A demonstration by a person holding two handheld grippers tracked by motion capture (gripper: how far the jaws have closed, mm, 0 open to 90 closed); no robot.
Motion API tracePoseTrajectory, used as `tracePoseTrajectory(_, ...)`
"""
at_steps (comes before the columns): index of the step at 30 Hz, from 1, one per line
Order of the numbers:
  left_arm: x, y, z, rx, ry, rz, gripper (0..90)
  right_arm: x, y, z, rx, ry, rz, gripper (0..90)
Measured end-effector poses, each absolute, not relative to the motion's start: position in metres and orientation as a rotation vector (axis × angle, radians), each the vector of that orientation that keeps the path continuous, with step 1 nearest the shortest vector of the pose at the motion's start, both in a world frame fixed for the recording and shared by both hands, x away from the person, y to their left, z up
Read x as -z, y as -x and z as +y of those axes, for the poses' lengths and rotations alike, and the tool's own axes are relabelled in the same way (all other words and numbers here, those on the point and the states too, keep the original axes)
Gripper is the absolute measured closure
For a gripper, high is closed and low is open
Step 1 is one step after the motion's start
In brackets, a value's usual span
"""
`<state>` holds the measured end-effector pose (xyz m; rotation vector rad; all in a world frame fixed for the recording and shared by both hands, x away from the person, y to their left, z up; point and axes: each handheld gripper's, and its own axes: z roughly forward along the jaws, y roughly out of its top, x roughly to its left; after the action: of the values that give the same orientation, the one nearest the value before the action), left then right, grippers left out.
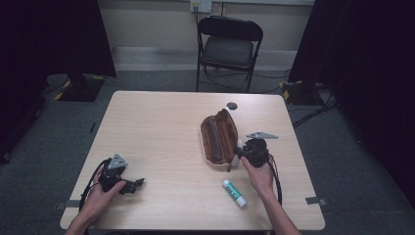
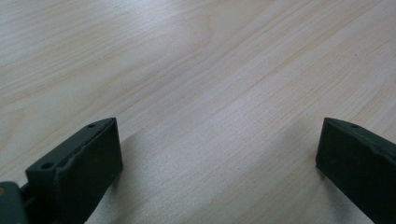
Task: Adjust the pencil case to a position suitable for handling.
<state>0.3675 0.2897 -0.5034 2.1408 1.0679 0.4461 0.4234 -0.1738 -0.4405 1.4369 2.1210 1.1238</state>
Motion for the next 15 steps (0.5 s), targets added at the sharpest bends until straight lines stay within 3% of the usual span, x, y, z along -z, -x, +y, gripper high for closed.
tracePoseTrajectory(15, 0.503, -0.368, 0.290, -0.447, -2.141, 1.067, 0.0, 0.442, -0.419, -0.145, -1.242, -1.279, 2.334, 78.7)
